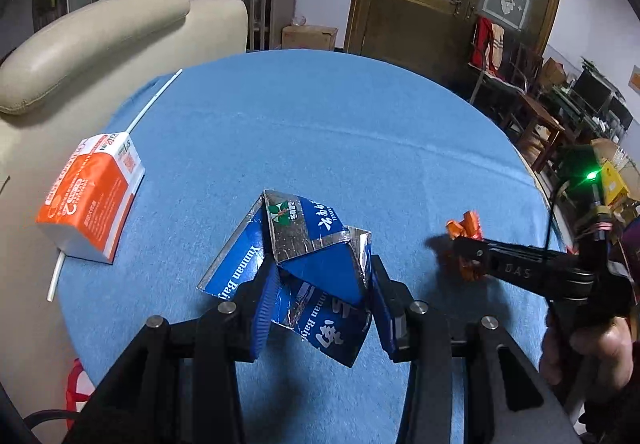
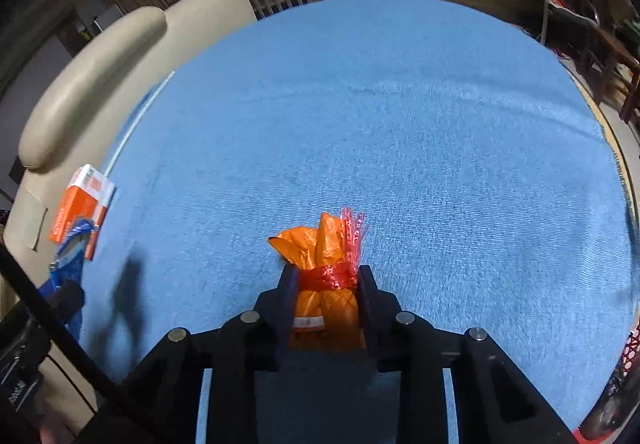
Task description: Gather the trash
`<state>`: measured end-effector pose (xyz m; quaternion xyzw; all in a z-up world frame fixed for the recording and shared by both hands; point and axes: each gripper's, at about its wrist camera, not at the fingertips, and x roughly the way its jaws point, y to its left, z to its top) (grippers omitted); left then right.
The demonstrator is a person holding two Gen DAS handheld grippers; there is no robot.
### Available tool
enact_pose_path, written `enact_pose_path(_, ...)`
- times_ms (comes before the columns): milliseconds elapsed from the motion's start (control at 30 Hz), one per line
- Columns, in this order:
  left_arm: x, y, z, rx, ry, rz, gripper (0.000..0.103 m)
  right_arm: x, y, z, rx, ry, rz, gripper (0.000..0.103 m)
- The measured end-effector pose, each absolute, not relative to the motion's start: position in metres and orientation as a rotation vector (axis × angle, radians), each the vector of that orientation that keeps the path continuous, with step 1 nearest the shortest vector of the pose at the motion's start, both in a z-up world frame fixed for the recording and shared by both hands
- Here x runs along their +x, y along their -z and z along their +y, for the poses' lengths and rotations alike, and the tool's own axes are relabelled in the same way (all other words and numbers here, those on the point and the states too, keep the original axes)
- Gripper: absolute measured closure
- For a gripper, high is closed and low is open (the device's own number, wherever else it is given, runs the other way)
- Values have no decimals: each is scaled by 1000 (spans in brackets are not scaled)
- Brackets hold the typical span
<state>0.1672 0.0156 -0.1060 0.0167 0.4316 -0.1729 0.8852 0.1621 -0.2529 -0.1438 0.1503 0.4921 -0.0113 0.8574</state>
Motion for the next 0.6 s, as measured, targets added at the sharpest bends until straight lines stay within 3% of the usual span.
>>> enact_pose_path(600,92,44,-20,170,365,696,58,28,55,-287,384,-32,786,72)
